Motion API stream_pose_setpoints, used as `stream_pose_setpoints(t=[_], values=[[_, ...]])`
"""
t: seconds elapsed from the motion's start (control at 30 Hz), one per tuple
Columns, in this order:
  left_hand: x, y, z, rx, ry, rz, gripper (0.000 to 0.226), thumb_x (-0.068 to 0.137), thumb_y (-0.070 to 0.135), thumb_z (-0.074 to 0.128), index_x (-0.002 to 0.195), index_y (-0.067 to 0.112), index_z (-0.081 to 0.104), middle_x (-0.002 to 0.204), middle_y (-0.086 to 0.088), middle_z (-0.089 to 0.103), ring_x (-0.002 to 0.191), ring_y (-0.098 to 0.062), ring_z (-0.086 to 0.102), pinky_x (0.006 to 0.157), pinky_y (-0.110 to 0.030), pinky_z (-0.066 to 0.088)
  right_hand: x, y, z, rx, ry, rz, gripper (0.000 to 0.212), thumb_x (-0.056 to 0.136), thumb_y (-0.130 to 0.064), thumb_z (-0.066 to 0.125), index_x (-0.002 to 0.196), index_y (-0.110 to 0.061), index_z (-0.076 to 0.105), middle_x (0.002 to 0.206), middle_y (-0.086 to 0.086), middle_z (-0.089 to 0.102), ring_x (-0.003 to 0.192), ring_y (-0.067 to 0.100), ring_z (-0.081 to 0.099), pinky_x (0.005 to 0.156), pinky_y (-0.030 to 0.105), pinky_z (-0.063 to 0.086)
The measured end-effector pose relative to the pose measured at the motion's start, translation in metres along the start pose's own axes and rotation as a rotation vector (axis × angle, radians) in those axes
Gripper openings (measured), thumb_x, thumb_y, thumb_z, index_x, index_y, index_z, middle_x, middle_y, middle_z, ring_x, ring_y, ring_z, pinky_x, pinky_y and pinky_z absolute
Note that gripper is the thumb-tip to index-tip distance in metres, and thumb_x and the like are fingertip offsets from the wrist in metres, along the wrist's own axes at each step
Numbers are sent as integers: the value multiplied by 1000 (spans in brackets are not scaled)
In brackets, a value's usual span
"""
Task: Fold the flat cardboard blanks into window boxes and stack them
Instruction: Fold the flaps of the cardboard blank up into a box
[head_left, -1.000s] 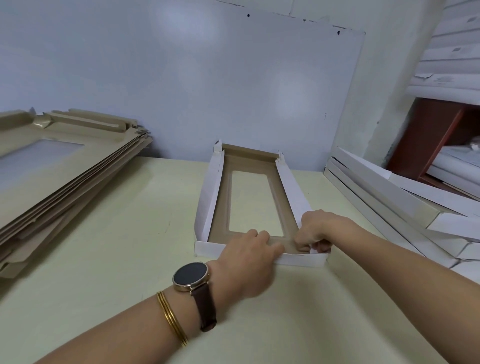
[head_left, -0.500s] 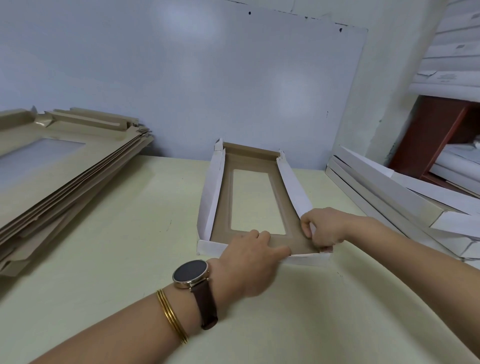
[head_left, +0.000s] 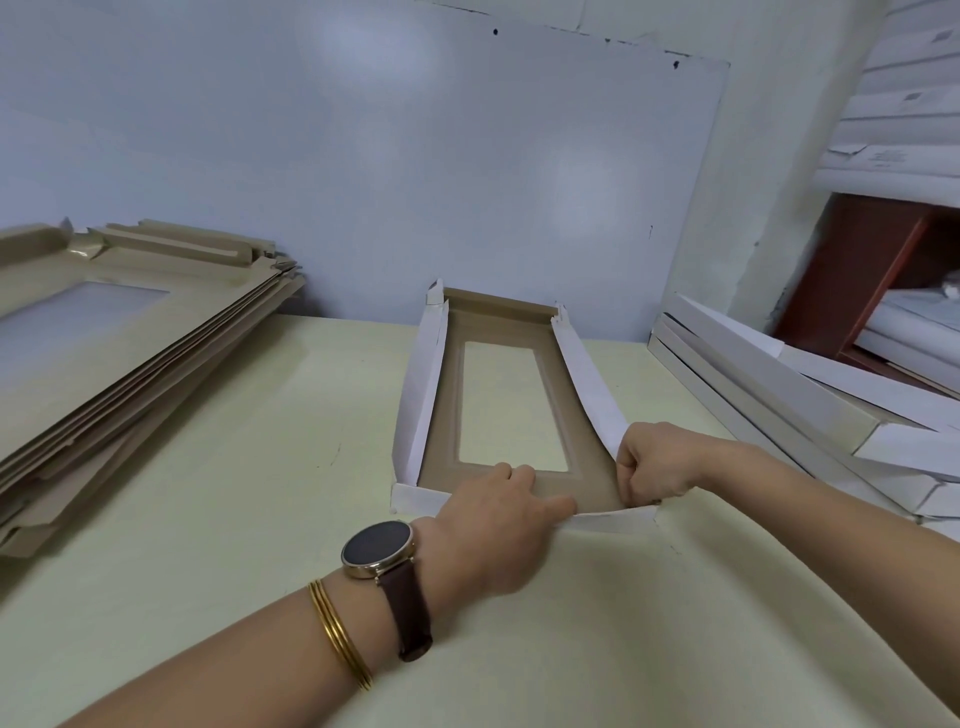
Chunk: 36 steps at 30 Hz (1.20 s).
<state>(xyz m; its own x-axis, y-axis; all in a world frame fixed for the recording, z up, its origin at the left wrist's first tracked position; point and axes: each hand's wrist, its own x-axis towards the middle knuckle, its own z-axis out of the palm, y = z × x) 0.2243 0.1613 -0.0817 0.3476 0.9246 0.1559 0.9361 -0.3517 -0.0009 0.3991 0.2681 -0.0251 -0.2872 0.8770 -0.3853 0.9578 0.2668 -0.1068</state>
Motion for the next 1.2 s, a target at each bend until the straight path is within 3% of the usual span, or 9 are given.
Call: stream_pose_setpoints(t=[0.13, 0.23, 0.43, 0.7, 0.83, 0.9, 1.0, 1.13, 1.2], values=[[-1, 1, 0, -3, 1, -5, 45, 91, 14, 43, 132, 31, 39, 104, -10, 42, 92, -27, 41, 66, -34, 29, -2, 5, -4, 24, -39, -50, 23, 80, -1, 56, 79, -18, 72, 73, -3, 63, 68, 10, 57, 61, 18, 45], [-1, 2, -2, -7, -24, -7, 46, 91, 14, 42, 133, 32, 37, 106, -10, 41, 96, -27, 41, 66, -34, 28, 1, 7, -3, 30, -38, -47, 19, 76, -3, 61, 83, -13, 74, 75, -1, 65, 68, 13, 56, 62, 20, 44], [0, 1, -4, 2, -52, -1, 46, 92, 15, 42, 133, 32, 36, 106, -10, 41, 97, -28, 41, 65, -34, 27, 6, 2, -3, 21, -57, 0, 15, 70, -9, 74, 85, -5, 73, 62, 0, 58, 57, 17, 43, 45, 16, 32], [2, 0, -5, -8, -81, 6, 44, 91, 14, 45, 131, 29, 38, 93, -4, 30, 85, -23, 32, 66, -34, 28, 7, -19, 2, -183, -50, -69, 15, 70, -4, 58, 76, -17, 60, 72, -1, 58, 63, 15, 56, 56, 21, 46], [2, -1, -7, -27, -71, -1, 32, 88, 9, 47, 117, 17, 37, 96, -7, 38, 82, -21, 31, 66, -33, 27, 4, -28, 11, -23, -17, -199, 16, 81, -9, 51, 90, -13, 65, 74, -3, 59, 65, 16, 55, 60, 26, 49], [2, -4, -9, -109, -24, -27, 20, 88, 8, 47, 99, 15, 32, 95, -9, 41, 81, -23, 35, 65, -31, 25, 1, -36, 15, 22, 33, -262, 13, 86, -10, 54, 79, -16, 62, 67, -7, 55, 63, 11, 51, 59, 23, 44], [7, -10, -9, -295, 41, -97, 23, 91, 16, 51, 89, 16, 28, 99, -9, 46, 85, -23, 40, 67, -29, 25, -7, -53, 23, 166, 40, -375, 25, 90, -10, 50, 65, -11, 51, 64, -1, 45, 63, 14, 40, 60, 30, 33], [9, -18, -11, -439, 104, -179, 33, 81, 10, 58, 74, 22, 28, 83, 5, 34, 81, -18, 38, 60, -24, 24, -19, -72, 27, 468, -45, -436, 15, 64, -14, 49, 56, -13, 37, 60, 2, 34, 59, 16, 29, 57, 32, 21], [6, -24, -19, -565, 77, -180, 32, 77, 11, 63, 77, 23, 33, 88, 3, 38, 81, -16, 43, 59, -19, 31, -21, -71, 30, 496, -65, -474, 8, 61, -16, 50, 59, -11, 44, 59, -4, 38, 58, 12, 34, 58, 29, 25]])
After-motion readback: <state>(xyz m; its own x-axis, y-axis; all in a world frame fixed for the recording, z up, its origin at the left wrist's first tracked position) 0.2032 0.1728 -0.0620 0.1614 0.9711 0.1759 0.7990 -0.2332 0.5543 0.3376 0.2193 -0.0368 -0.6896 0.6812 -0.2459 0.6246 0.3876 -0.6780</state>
